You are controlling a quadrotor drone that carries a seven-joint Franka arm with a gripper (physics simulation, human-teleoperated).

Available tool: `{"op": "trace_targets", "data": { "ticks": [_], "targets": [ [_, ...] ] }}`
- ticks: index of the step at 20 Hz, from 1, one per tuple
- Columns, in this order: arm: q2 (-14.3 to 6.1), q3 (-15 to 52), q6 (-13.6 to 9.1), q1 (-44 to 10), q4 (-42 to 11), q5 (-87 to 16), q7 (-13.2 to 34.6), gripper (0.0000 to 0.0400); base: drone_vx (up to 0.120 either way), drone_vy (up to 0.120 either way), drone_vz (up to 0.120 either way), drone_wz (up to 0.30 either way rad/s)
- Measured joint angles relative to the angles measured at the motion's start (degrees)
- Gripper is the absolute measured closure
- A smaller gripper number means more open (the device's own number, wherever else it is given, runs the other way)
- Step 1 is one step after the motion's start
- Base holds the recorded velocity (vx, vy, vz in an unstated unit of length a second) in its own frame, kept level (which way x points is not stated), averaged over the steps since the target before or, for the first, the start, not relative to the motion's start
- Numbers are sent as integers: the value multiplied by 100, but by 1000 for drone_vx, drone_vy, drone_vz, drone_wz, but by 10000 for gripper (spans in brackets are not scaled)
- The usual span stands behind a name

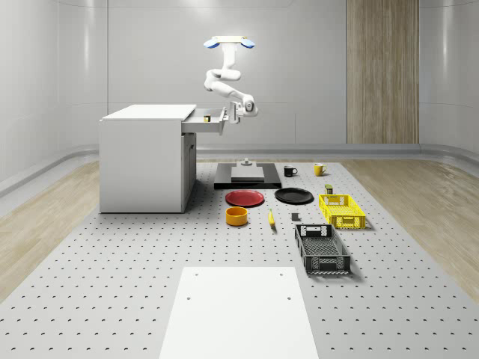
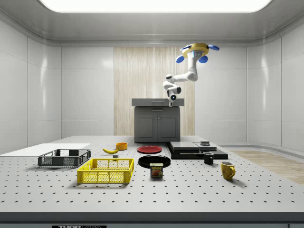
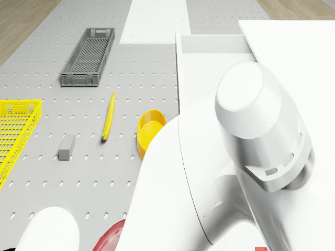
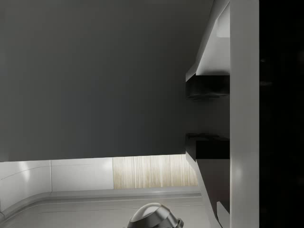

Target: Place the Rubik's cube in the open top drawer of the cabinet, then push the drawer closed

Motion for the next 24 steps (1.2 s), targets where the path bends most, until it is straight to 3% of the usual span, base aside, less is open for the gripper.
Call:
{"op": "trace_targets", "data": {
  "ticks": [2, 4, 5, 13, 24],
  "targets": [
    [-68, -30, 18, 157, -86, -204, -258, 294, 0, 0, 0, 0],
    [-194, 0, 51, 386, -111, -677, -1064, 298, 0, 0, 0, 0],
    [-177, -6, 17, 527, -164, -879, -1204, 297, 0, 0, 0, 0],
    [-259, -197, -15, 1310, -629, -1758, -1608, 295, 0, 0, 0, 0],
    [-343, -454, 17, 2469, -1114, -3448, -2705, 295, 0, 0, 0, 0]
  ]
}}
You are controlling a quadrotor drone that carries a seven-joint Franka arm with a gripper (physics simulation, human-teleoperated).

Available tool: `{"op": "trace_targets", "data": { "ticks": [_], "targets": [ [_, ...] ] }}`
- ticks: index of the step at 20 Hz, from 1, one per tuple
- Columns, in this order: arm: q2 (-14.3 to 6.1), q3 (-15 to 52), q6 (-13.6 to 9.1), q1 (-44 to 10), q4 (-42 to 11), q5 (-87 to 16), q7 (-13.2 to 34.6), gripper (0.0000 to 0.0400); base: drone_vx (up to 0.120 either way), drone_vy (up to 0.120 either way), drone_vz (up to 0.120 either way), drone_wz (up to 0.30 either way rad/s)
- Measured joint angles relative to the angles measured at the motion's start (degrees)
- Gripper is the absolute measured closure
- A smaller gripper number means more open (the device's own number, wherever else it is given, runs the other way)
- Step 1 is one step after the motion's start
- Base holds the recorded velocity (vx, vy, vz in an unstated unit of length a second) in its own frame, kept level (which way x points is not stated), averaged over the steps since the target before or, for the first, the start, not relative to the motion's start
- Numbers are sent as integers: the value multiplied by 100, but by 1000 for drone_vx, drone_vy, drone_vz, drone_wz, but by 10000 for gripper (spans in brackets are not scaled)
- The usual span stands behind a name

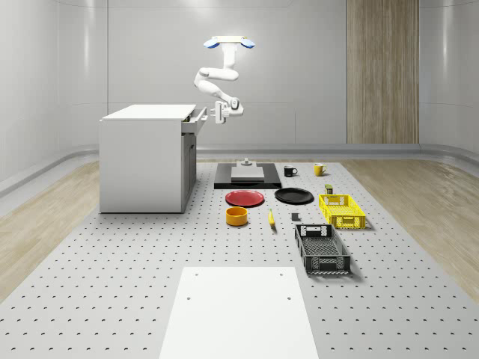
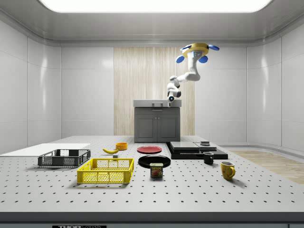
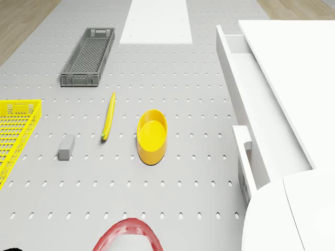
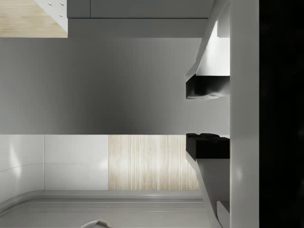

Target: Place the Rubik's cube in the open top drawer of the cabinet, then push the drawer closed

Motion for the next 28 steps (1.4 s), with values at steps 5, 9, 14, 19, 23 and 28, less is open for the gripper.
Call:
{"op": "trace_targets", "data": {
  "ticks": [5, 9, 14, 19, 23, 28],
  "targets": [
    [9, -54, 10, 282, -91, -460, -317, 295, 0, 0, 0, 0],
    [27, -71, 2, 393, -124, -653, -452, 295, 0, 0, 0, 0],
    [54, -80, -15, 463, -144, -785, -543, 295, 0, 0, 0, 0],
    [77, -82, -32, 500, -154, -860, -595, 295, 0, 48, 0, 0],
    [92, -83, -44, 518, -159, -899, -622, 295, 0, 0, 0, 0],
    [104, -84, -54, 532, -163, -929, -643, 295, 0, 0, 0, 0]
  ]
}}
